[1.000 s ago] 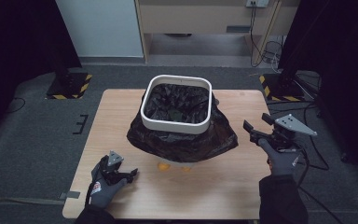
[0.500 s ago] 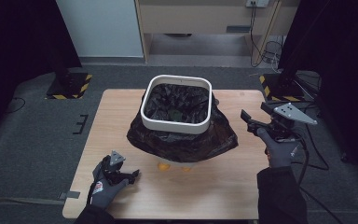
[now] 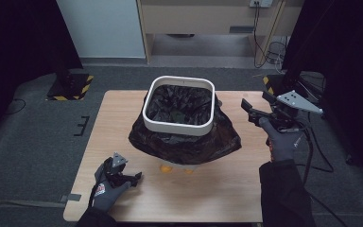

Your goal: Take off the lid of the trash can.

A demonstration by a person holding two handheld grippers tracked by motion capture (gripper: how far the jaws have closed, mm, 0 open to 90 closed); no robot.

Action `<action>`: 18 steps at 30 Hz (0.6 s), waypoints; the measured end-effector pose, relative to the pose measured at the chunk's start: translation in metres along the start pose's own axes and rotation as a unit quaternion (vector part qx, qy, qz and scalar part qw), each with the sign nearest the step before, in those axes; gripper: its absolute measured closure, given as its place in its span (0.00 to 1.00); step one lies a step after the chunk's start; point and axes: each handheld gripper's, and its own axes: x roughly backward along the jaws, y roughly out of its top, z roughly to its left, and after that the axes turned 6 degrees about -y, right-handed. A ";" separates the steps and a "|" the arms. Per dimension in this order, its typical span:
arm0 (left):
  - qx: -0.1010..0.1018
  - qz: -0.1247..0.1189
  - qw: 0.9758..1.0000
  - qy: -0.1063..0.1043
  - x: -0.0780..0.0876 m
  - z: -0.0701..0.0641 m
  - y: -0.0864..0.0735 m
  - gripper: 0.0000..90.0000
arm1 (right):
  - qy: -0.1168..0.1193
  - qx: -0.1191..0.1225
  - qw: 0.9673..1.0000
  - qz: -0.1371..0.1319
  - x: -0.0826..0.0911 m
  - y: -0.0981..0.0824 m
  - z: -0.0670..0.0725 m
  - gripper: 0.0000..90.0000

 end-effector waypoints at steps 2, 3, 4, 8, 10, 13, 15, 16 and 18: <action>0.000 0.000 1.000 0.000 0.000 0.000 0.000 0.01 | 0.002 -0.001 1.000 0.000 -0.001 0.004 0.003 0.18; 0.000 0.000 1.000 0.000 0.000 0.000 0.000 0.01 | 0.003 0.000 1.000 -0.001 -0.002 0.007 0.004 0.18; 0.000 0.000 1.000 0.000 0.000 0.000 0.000 0.01 | 0.004 0.003 1.000 -0.002 -0.003 0.009 0.005 0.18; 0.000 0.001 1.000 -0.001 -0.001 0.000 0.000 0.00 | 0.013 0.004 1.000 -0.007 -0.008 0.019 0.012 0.18; 0.000 0.001 1.000 0.000 -0.001 0.000 0.000 0.00 | 0.014 0.005 1.000 -0.006 -0.009 0.021 0.013 0.18; 0.000 0.001 1.000 0.000 -0.001 0.000 0.001 0.00 | 0.017 0.009 1.000 -0.007 -0.012 0.026 0.017 0.18; 0.000 0.002 1.000 -0.001 -0.001 0.000 0.001 0.00 | 0.019 0.010 1.000 -0.008 -0.015 0.030 0.020 0.18; 0.000 0.002 1.000 -0.001 -0.001 0.000 0.001 0.00 | 0.022 0.013 1.000 -0.010 -0.017 0.033 0.022 0.18; 0.000 0.001 1.000 -0.001 -0.002 0.000 0.001 0.00 | 0.023 0.014 1.000 -0.010 -0.018 0.035 0.023 0.18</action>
